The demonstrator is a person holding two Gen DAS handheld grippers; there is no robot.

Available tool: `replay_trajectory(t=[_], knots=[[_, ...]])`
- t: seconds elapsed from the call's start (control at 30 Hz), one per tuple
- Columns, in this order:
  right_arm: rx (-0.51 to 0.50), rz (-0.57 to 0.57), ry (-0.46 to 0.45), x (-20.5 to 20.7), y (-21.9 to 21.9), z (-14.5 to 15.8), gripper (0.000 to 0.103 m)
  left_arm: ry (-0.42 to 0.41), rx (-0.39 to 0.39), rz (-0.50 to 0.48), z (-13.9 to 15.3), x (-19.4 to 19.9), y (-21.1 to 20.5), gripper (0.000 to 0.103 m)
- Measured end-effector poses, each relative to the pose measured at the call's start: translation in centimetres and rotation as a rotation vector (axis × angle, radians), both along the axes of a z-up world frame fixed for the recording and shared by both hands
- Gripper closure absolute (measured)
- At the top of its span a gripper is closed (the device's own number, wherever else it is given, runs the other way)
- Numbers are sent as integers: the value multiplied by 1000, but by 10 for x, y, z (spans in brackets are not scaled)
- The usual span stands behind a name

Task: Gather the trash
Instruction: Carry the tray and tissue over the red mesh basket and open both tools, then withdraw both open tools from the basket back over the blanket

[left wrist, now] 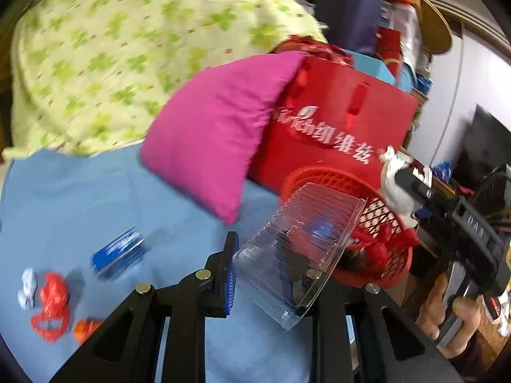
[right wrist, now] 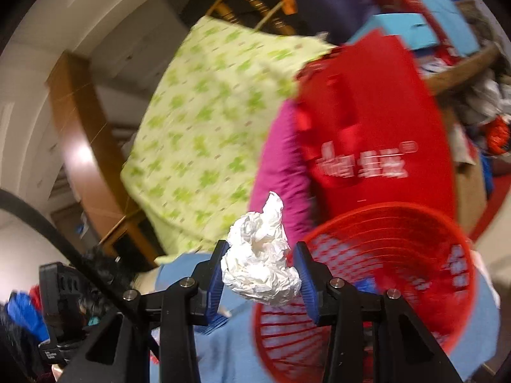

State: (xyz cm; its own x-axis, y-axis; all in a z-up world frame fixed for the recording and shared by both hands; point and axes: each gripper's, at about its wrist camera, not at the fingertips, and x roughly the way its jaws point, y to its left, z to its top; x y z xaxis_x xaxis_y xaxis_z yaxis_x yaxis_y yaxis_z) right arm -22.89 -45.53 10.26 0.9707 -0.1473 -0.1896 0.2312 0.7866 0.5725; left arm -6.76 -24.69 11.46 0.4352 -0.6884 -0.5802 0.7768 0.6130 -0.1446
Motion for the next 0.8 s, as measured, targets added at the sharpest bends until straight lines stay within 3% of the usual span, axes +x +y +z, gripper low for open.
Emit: replay_trajectory(t=[0.17, 0.23, 0.33, 0.37, 0.6, 0.8], knots=[[83, -52, 10, -20, -32, -10, 54, -12, 31, -56, 7, -10, -56, 77], [116, -67, 14, -23, -40, -13, 34, -11, 48, -70, 6, -13, -74, 75], [137, -79, 7, -24, -48, -13, 29, -26, 76, -80, 4, -16, -90, 41], [137, -83, 4, -25, -49, -13, 29, -43, 74, -74, 4, -19, -91, 38], [123, -82, -8, -19, -42, -8, 29, -34, 58, -57, 2, -15, -76, 35], [59, -44, -26, -10, -19, 0, 29, -7, 44, 6, -12, -3, -27, 34]])
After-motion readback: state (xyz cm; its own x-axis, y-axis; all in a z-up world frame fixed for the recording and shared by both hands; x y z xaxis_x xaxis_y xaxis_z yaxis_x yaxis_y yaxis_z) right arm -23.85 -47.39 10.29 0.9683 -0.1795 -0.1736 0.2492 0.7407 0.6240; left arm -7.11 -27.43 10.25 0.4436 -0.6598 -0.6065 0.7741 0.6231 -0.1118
